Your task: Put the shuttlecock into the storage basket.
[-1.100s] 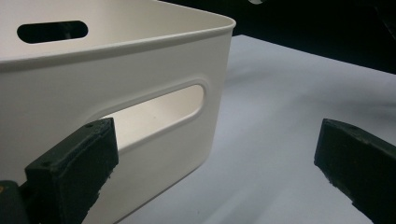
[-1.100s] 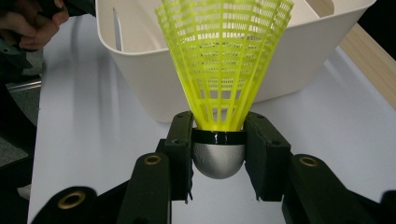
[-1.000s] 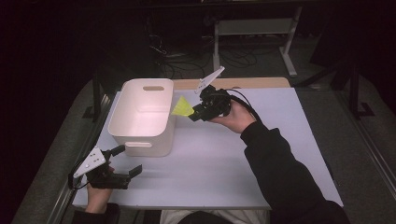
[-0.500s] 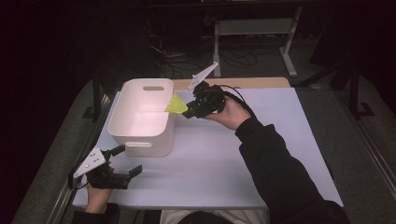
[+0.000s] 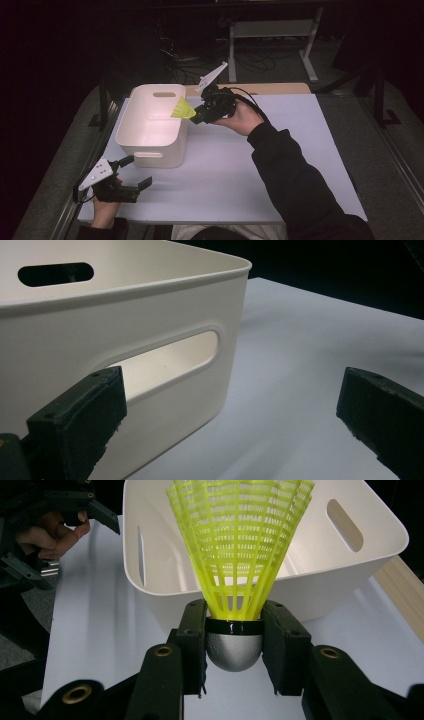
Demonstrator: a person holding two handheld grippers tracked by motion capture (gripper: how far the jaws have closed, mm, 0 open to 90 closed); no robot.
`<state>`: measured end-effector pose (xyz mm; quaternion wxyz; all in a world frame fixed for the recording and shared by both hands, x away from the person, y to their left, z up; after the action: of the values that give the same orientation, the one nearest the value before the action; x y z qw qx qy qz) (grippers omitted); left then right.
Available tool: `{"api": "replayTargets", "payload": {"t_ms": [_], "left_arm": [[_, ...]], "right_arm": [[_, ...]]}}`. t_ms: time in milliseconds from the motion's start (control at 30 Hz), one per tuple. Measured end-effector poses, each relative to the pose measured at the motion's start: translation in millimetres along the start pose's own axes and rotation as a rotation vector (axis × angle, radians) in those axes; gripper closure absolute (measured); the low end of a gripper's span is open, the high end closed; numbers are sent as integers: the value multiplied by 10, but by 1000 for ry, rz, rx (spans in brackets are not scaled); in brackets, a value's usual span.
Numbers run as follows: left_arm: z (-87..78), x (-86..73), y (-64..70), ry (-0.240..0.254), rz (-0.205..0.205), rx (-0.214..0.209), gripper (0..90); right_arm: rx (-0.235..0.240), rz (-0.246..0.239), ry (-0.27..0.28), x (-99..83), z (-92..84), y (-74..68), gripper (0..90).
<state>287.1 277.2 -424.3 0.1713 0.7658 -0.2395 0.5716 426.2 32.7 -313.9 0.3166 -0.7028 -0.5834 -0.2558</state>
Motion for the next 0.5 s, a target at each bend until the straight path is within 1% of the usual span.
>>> {"api": "replayTargets", "payload": {"t_ms": [500], "left_arm": [[-3,1,0,2,0,1,0]], "right_arm": [[15,-31,-5,188,93,-38,631]]}}
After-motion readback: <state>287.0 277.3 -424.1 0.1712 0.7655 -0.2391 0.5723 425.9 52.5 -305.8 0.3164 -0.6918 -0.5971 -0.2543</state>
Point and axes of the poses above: each handheld gripper's, and its own axes: z roughly forward along the jaws, x roughly out of its top, y roughly to its right, the point moved 6 cm from there along z, roughly forward along the jaws, and after that the axes turned 12 degrees about x, right-handed, at the moved point
